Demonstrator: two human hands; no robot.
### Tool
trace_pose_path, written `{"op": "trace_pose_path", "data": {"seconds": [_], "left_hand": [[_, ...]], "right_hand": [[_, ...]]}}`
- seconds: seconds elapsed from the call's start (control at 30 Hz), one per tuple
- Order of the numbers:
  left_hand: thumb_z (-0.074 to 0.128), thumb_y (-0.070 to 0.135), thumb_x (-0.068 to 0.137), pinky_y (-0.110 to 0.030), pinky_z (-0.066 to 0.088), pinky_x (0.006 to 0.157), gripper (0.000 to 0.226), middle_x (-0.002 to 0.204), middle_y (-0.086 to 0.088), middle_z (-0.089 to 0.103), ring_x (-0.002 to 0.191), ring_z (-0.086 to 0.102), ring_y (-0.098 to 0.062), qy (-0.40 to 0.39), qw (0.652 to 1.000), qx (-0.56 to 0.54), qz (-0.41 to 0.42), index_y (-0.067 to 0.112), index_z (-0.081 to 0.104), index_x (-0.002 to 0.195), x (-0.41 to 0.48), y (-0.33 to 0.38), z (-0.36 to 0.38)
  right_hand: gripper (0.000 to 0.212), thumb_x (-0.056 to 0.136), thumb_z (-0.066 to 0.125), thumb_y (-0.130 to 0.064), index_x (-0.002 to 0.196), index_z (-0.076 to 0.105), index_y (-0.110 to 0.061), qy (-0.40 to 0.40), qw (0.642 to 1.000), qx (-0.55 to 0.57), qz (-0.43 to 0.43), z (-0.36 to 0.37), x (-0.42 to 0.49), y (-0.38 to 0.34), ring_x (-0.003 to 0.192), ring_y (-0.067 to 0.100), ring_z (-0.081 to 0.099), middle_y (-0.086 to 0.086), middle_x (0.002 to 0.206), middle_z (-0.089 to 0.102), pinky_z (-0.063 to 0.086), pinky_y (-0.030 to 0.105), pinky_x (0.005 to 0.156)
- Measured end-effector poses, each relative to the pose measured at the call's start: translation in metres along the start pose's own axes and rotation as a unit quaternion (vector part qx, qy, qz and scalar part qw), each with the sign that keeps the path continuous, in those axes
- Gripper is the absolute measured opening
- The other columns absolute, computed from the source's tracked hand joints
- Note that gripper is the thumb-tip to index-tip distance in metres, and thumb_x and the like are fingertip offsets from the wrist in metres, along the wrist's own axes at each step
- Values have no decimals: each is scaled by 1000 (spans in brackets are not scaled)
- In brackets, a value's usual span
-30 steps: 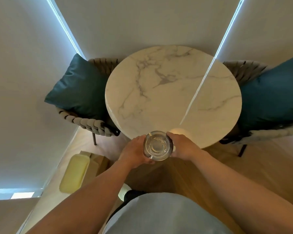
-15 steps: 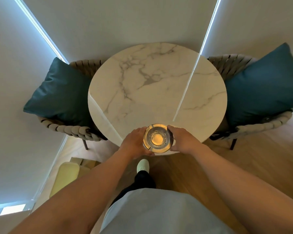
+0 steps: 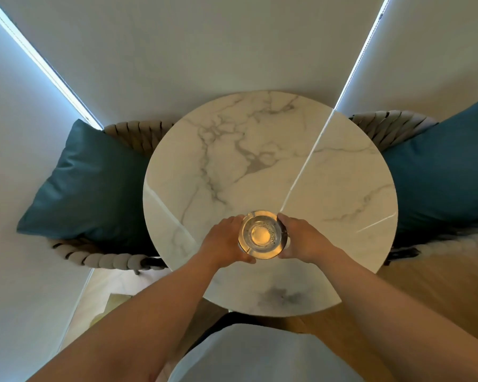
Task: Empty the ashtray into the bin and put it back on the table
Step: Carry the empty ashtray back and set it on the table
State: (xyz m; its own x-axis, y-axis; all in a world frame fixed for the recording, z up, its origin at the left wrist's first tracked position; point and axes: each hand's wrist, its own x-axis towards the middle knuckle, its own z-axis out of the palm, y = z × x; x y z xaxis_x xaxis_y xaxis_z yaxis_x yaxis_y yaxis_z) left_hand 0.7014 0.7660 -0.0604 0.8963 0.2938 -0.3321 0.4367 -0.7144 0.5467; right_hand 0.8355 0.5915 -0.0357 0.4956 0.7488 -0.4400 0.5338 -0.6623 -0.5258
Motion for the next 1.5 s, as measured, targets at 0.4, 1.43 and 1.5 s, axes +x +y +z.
{"op": "trace_pose_path", "data": {"seconds": [0.4, 1.43, 1.5], "left_hand": [[91, 48, 49, -41, 45, 95, 104, 128, 3, 57, 116, 52, -20, -22, 1000, 14, 5, 27, 41, 137, 81, -7, -26], [90, 52, 51, -38, 24, 114, 115, 147, -5, 31, 140, 24, -26, 4, 994, 106, -29, 17, 32, 144, 184, -12, -4], [89, 52, 51, -38, 24, 115, 115, 147, -5, 31, 140, 24, -26, 2, 994, 108, -29, 16, 32, 144, 185, -12, -5]], "right_hand": [[80, 58, 91, -31, 125, 48, -17, 6, 999, -5, 39, -29, 70, 13, 105, 26, 61, 3, 115, 64, 53, 44, 87], [101, 65, 84, -38, 147, 30, -13, 34, 992, -116, 29, -37, 160, 72, 118, 31, 45, 11, 131, 43, 48, 41, 93], [102, 65, 84, -39, 147, 29, -13, 35, 992, -115, 30, -37, 160, 71, 118, 31, 45, 11, 131, 43, 48, 40, 94]]}}
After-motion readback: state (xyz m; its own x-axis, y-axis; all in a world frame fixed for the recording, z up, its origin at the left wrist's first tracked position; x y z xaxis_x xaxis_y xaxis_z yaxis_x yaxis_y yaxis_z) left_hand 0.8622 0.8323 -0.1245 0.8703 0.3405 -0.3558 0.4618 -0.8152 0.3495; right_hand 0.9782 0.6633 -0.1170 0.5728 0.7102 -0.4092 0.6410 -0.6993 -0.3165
